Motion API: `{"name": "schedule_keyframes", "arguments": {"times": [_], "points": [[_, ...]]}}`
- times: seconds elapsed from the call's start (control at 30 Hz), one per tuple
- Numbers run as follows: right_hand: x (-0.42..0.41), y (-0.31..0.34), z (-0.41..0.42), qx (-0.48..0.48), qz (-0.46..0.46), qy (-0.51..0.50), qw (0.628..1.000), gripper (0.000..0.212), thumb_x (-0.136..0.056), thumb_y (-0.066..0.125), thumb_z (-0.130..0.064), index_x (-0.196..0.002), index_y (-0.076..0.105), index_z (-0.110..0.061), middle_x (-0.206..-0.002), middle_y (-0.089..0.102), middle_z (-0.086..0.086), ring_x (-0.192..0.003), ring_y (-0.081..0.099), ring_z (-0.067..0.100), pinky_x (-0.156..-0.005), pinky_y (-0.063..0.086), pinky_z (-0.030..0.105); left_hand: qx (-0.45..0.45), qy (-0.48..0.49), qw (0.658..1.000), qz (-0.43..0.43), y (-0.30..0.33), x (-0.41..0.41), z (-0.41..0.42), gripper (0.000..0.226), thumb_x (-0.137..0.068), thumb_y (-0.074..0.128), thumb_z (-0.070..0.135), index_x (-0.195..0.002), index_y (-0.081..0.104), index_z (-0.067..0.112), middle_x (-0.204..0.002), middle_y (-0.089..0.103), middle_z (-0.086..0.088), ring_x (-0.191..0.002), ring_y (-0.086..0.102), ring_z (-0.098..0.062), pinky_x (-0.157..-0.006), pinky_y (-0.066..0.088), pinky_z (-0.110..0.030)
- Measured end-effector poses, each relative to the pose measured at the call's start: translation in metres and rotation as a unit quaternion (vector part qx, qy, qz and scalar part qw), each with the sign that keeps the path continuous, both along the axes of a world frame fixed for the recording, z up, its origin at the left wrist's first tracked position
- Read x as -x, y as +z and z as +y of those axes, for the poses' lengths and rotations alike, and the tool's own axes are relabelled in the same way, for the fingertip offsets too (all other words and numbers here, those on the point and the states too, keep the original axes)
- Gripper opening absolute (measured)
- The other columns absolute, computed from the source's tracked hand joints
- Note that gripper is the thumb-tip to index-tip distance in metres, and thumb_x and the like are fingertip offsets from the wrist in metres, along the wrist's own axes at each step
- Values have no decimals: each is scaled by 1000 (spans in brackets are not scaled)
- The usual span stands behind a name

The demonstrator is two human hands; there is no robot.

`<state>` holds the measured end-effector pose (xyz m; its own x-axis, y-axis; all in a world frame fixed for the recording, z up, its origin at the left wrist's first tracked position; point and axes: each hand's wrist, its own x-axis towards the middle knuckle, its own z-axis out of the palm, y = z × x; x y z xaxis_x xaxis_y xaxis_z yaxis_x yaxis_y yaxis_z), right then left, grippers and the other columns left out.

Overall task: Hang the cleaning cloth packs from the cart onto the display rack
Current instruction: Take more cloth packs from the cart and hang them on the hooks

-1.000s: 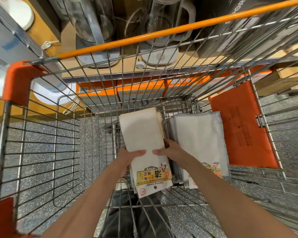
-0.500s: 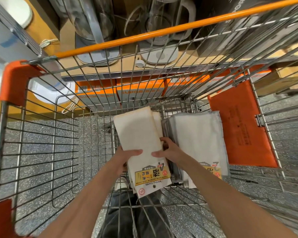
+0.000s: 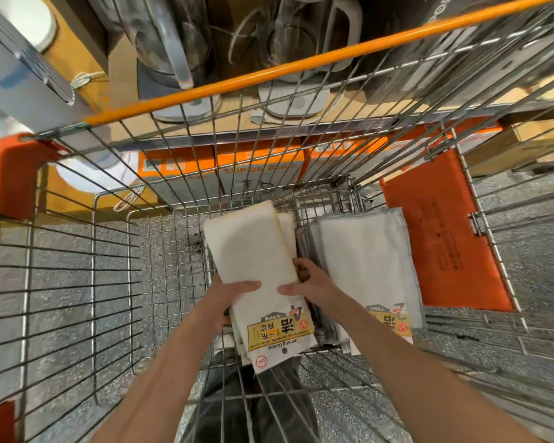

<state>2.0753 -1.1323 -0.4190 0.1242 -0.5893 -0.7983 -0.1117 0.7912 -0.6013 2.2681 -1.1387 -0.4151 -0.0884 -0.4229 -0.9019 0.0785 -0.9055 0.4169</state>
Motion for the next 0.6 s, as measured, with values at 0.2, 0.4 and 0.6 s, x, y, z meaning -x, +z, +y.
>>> {"name": "schedule_keyframes", "arguments": {"times": [0.2,0.4,0.6], "points": [[-5,-3,3,-6,-23,-11,1000,54,-72,79,-9,-108,44,-28,-105,58,-5,-85,65,12,-63,54,21,30,-1,999,-40,8,-2,-5,52,-70,80,4,-115,57,15,-112,67,-7,-83,62,-16,-59,46,-29],[-2,-3,-4,-3,-18,-31,999,62,-68,81,-10,-116,44,-22,-98,61,-1,-69,68,8,-55,53,20,49,-6,998,-30,13,-1,-10,65,-72,79,8,-130,49,12,-117,65,-9,-100,63,-25,-69,51,-34],[-2,0,-5,6,10,-20,1000,73,-65,84,-10,-119,35,-19,-102,55,2,-77,64,11,-51,51,16,58,-21,997,-42,16,-5,-15,74,-70,82,10,-133,42,13,-121,62,-8,-93,62,-22,-66,51,-33]]}}
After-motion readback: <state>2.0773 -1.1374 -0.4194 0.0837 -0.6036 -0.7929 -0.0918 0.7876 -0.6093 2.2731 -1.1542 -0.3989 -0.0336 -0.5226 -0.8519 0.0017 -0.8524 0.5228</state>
